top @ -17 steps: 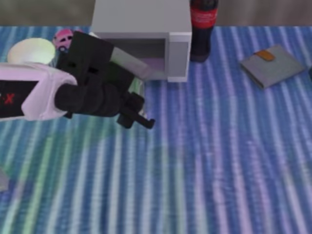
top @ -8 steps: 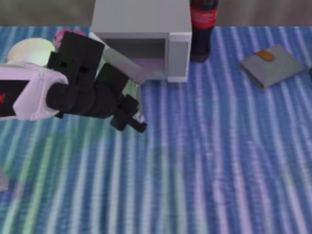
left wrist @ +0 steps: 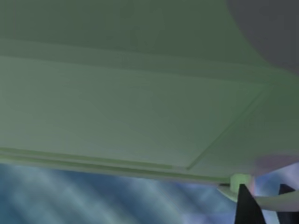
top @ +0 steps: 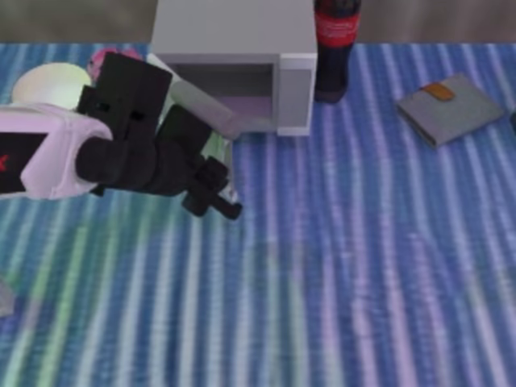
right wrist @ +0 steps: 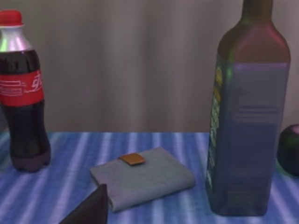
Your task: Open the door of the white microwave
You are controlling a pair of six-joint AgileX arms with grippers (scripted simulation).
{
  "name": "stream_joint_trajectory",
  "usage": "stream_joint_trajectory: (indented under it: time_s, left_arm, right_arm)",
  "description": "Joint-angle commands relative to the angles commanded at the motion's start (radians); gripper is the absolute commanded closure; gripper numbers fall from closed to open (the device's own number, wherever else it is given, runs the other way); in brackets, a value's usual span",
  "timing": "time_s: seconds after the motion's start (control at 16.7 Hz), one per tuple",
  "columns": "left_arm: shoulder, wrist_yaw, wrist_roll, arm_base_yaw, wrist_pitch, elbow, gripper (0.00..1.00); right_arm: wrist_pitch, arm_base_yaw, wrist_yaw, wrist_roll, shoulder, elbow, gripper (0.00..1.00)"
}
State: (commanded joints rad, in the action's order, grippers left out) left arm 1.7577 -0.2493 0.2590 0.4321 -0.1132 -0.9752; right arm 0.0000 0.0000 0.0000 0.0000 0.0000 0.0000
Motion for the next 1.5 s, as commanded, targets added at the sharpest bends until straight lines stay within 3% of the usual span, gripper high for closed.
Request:
stream_joint_trajectory:
  time_s: [0.9, 1.5]
  left_arm:
    - [0.0, 0.0, 0.0, 0.0, 0.0, 0.0, 1.0]
    - [-0.014, -0.062, 0.082, -0.037, -0.025, 0.012, 1.0]
  right_arm:
    - [0.0, 0.0, 0.0, 0.0, 0.0, 0.0, 0.0]
    - [0.0, 0.0, 0.0, 0.0, 0.0, 0.0, 0.0]
